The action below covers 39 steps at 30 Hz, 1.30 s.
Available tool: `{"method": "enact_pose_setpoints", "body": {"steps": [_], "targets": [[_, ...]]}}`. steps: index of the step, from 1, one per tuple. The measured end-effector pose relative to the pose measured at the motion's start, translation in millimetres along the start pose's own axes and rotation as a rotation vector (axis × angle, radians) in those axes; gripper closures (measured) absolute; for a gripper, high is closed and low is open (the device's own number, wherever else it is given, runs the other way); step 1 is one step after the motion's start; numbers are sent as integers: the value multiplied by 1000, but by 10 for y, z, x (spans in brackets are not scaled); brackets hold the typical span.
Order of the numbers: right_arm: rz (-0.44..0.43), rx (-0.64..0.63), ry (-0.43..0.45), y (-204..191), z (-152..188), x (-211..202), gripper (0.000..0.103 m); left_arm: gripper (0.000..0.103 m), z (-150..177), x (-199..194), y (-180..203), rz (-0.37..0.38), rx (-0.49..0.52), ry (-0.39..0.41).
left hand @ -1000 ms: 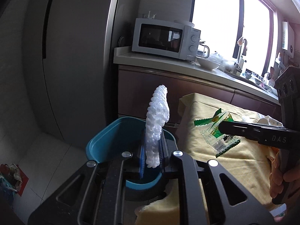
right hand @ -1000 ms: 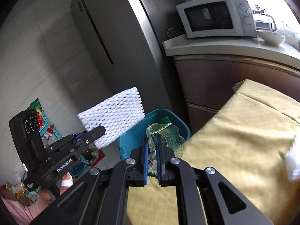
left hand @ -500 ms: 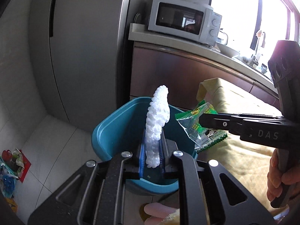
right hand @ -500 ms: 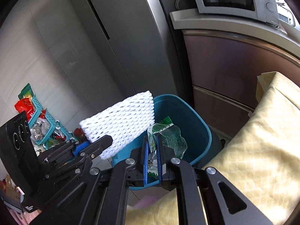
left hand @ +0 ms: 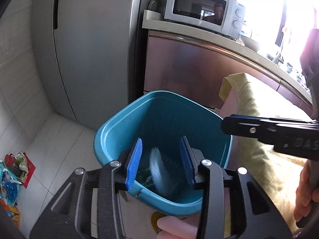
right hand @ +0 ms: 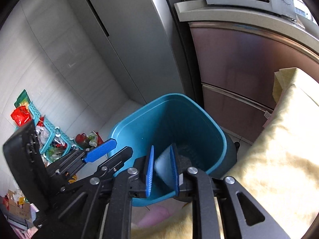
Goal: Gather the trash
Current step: 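Carry both items to the teal bin and open both tools over it, then move both open tools back over the trash on the table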
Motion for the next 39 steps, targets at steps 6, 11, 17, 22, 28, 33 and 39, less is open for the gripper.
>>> {"method": "enact_pose_setpoints", "body": {"steps": [6, 11, 17, 22, 28, 33, 39], "targets": [[-25, 15, 62, 110, 173, -319, 77, 52, 58, -206, 71, 44, 1, 61], [-30, 11, 139, 190, 398, -707, 69, 45, 111, -486, 282, 111, 50, 124], [12, 17, 251, 336, 794, -1291, 58, 39, 193, -760, 744, 230, 156, 157], [59, 82, 326, 595, 1197, -1705, 58, 38, 294, -885, 1217, 340, 257, 142], [169, 203, 394, 973, 1733, -2123, 57, 37, 508, -940, 1913, 424, 410, 108], [246, 296, 419, 1299, 2091, -2291, 57, 36, 633, -971, 2366, 509, 479, 73], [283, 371, 437, 1672, 2280, -2426, 57, 35, 596, -986, 2765, 590, 521, 45]]}}
Point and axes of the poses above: each gripper's, at about its wrist camera, not at the fingertips, and x roughly the way its jaws point, y to its right, z to its underside, the point moved 2 cm from there along x, roughly the way its jaws point, and after that the axes turned 14 degrees about -y, right-handed, at the moved point
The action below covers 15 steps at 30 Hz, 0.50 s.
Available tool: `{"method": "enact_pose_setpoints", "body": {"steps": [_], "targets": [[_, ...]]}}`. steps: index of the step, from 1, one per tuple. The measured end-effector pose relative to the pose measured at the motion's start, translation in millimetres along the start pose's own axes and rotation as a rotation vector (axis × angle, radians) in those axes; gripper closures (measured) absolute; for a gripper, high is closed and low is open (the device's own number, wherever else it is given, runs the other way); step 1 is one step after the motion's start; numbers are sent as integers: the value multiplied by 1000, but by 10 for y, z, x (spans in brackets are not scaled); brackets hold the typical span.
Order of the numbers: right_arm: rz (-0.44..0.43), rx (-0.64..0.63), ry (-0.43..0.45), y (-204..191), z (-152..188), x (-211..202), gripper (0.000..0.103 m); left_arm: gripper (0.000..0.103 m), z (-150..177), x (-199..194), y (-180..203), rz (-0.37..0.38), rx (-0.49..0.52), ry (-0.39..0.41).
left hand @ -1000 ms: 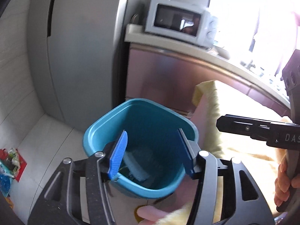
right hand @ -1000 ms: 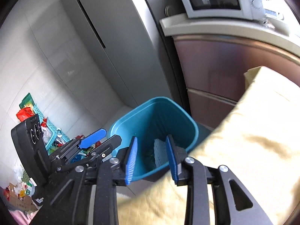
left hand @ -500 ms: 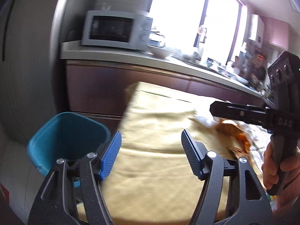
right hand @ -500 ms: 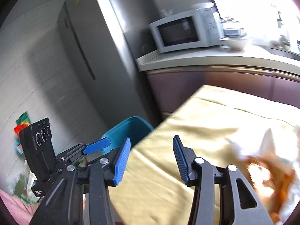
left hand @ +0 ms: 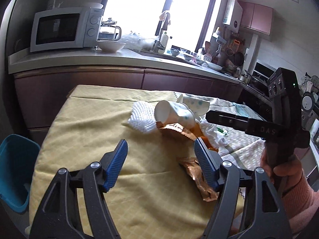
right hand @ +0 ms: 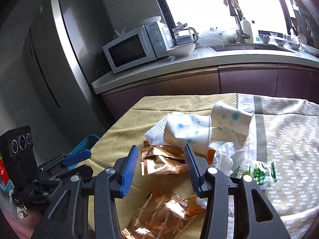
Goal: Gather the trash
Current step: 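Move both open tools back over the trash on the table, then grasp the gold snack wrapper with the left tool while the right tool grasps a dotted paper cup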
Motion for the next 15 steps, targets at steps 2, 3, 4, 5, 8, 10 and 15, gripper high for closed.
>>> {"method": "enact_pose_setpoints", "body": {"steps": [2, 3, 4, 5, 8, 10, 15], "targets": [[11, 11, -1, 120, -15, 10, 57, 35, -71, 111, 90, 15, 14, -20], [12, 19, -3, 173, -20, 19, 57, 35, -105, 169, 127, 22, 17, -33], [15, 24, -6, 209, -18, 29, 57, 35, -133, 215, 158, 31, 19, -44], [17, 26, -9, 257, -29, 45, 57, 35, -161, 265, 186, 35, 18, -52], [11, 38, -24, 391, -74, 112, 57, 35, -250, 413, 227, 50, 9, -70], [4, 43, -35, 427, -146, 178, 57, 35, -303, 524, 219, 72, -7, -93], [-24, 69, -61, 541, -270, 332, 57, 37, -376, 772, 164, 108, -74, -154]]}}
Point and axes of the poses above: each gripper's, at about its wrist camera, not at the fingertips, and x roughly the way its jaws point, y to its right, z to its underside, the point moved 2 cm from there along x, roughly the way its jaws point, and after that the axes turned 14 degrees about -y, right-handed, at the moved point
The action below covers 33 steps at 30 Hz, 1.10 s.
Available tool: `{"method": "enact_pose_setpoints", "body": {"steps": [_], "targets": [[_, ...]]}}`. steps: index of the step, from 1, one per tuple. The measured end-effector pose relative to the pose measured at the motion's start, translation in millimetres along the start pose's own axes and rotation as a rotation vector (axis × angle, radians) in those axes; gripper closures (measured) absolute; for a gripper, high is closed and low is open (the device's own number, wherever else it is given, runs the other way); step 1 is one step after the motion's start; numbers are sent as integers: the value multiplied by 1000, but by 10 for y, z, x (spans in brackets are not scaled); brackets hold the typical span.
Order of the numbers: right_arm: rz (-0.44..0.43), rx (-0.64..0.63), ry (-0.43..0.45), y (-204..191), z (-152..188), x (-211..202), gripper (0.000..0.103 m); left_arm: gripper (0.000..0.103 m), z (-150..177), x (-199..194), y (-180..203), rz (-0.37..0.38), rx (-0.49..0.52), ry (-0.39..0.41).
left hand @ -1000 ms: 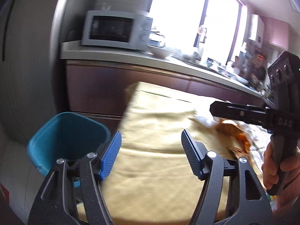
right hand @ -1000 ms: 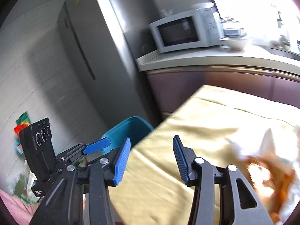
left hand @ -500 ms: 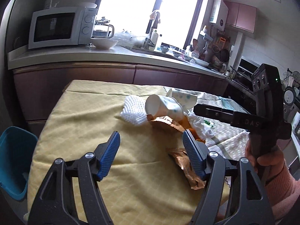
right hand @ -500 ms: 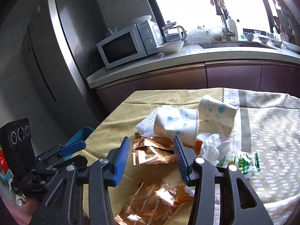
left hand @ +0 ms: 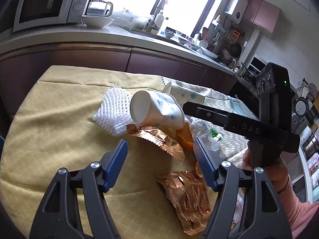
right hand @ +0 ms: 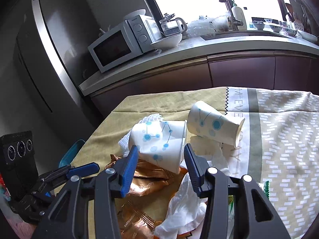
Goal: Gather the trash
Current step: 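Grasp the gold snack wrapper with the left tool while the right tool grasps a dotted paper cup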
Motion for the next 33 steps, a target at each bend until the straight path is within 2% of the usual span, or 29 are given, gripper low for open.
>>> {"method": "enact_pose_setpoints", "body": {"steps": [4, 7, 12, 15, 16, 18, 24, 33], "targets": [[-16, 19, -13, 84, -90, 77, 57, 42, -45, 132, -28, 50, -24, -41], [-28, 35, -29, 129, -138, 143, 57, 50, -53, 226, -44, 76, -34, -68], [-55, 55, -50, 170, -132, 240, 57, 76, -39, 313, -152, 150, -75, -94], [-82, 60, -55, 176, -110, 263, 58, 85, -22, 332, -178, 170, -87, -93], [-87, 61, -58, 172, -104, 269, 61, 90, 1, 331, -187, 179, -88, -95], [-96, 52, -63, 147, -89, 275, 69, 92, 3, 304, -183, 174, -84, -86], [-126, 23, -63, 44, -44, 252, 86, 94, 56, 185, -182, 153, -70, -60], [-221, -10, -57, -126, 16, 172, 98, 99, 165, -70, -233, 145, -57, -20]]}}
Point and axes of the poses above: each gripper's, at about its wrist camera, not at the fingertips, and x roughly the way its jaws point, y to its right, z to its underside, the point moved 2 cm from there along x, roughly the way its jaws point, and after that the axes turned 14 degrees about -y, right-handed, at the moved point
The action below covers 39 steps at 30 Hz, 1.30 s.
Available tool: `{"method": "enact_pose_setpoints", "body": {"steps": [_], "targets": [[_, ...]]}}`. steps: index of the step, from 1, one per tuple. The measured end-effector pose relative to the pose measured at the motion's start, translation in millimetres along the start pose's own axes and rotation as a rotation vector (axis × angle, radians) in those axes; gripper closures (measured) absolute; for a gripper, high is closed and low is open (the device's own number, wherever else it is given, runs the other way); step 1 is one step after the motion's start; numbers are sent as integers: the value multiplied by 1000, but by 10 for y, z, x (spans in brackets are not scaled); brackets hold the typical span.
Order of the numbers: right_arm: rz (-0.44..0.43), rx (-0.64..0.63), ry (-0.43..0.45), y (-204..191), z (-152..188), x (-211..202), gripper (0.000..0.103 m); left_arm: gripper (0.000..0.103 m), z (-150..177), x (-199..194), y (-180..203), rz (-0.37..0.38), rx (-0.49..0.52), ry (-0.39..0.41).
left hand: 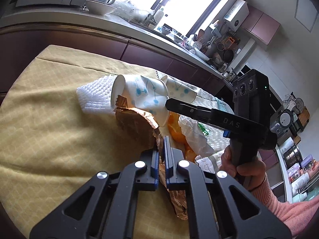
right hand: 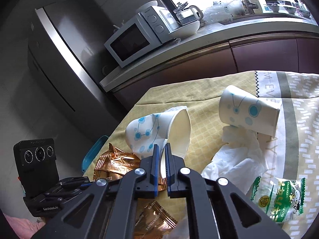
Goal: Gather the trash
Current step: 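Grasp the gold snack wrapper with the left tool while the right tool grasps a dotted paper cup, then carry the wrapper and cup to the teal bin and open both tools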
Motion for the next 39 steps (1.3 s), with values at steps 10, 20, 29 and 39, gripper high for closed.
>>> {"method": "enact_pose_setpoints", "body": {"steps": [10, 20, 29, 39], "targets": [[-55, -14, 48, -168, 65, -166, 101, 99, 125, -237, -22, -2, 26, 22], [-50, -32, 78, -291, 75, -253, 101, 99, 385, -541, -102, 10, 58, 51], [26, -29, 4, -304, 93, 81, 101, 99, 547, -611, -175, 28, 67, 27], [51, -31, 1, -330, 115, 177, 101, 99, 680, -921, -271, 11, 59, 72]]}}
Point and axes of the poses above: each gripper's, at about its wrist camera, not at the fingertips, and x roughly the way its jaws point, y to its right, z to its underside, the point moved 2 cm from there along x, roughly the way its jaws point, and after that the axes turned 14 degrees about -y, right-handed, at the moved point
